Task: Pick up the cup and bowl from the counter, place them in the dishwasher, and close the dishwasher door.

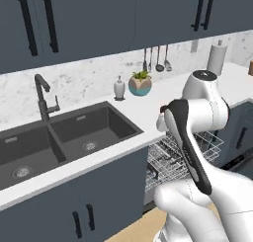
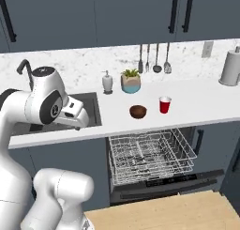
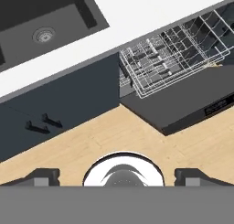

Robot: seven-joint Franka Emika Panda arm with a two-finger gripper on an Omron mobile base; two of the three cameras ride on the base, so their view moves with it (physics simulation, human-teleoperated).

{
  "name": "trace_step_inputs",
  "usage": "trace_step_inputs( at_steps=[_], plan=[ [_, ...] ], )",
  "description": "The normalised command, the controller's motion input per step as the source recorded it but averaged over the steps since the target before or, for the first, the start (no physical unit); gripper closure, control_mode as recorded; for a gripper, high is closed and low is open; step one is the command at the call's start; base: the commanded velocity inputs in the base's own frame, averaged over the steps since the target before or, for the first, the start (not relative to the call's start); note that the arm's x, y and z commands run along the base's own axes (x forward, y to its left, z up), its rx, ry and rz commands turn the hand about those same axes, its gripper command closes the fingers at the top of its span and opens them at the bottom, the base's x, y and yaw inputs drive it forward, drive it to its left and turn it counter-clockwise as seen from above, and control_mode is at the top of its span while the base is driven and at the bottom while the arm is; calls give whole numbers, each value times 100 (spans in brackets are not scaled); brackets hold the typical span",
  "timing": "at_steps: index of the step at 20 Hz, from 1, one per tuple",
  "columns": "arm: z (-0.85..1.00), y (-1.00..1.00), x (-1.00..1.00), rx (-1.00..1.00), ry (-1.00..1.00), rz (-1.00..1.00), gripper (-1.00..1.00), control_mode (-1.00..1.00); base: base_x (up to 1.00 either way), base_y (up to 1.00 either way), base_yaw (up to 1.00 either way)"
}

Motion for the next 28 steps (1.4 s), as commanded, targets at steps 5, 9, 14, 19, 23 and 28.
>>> trace_step_inputs(
  at_steps=[5,9,14,19,23,28],
  plan=[
    [0,0,0,0,0,0,-100,100,8,59,-33],
    [0,0,0,0,0,0,-100,100,14,39,-34],
    [0,0,0,0,0,0,-100,100,20,41,-36],
    [0,0,0,0,0,0,-100,100,26,48,-35],
    [0,0,0,0,0,0,-100,100,26,56,-33],
    [0,0,0,0,0,0,-100,100,18,49,-32]
  ],
)
